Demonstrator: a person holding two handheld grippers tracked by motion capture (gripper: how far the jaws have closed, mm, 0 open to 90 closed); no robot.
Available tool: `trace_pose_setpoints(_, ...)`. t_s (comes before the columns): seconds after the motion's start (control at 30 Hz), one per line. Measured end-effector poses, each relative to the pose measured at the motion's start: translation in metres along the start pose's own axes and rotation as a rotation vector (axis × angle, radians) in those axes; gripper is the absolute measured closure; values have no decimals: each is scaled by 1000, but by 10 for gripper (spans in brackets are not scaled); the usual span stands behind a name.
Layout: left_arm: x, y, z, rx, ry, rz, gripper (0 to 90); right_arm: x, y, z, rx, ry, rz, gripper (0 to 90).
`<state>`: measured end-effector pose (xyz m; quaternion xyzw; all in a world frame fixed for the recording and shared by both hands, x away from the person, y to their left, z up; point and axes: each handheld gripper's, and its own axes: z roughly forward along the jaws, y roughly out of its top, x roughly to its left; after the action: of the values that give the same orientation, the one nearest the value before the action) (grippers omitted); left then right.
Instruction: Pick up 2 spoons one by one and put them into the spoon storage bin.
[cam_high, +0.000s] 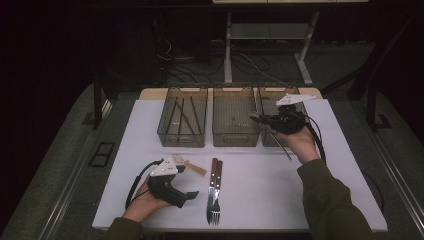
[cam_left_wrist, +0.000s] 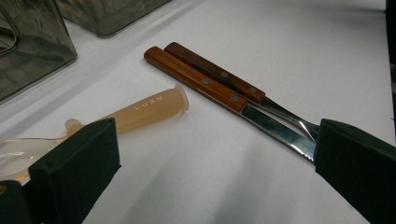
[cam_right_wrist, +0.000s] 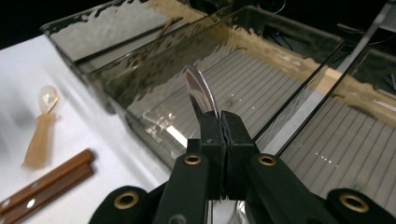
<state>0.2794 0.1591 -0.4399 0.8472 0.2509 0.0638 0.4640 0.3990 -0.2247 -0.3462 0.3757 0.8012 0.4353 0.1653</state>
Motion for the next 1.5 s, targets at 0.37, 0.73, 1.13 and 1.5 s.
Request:
trace_pose_setpoints(0.37, 0, 1, 0, -1, -4, 5, 0, -6, 28, 20, -35, -29, 28, 887)
trace_pose_setpoints(0.73, -1, 1, -1, -13, -11, 4, 0, -8, 55, 47, -55, -51, 37, 887)
trace_pose_setpoints(1.13, -1, 2, -1, -21, -18, 8, 0, -7, 78, 78, -56, -60, 53, 887)
trace_pose_setpoints(1.5, 0, 2, -2, -25, -20, 9, 0, -5, 70, 104, -40, -74, 65, 886)
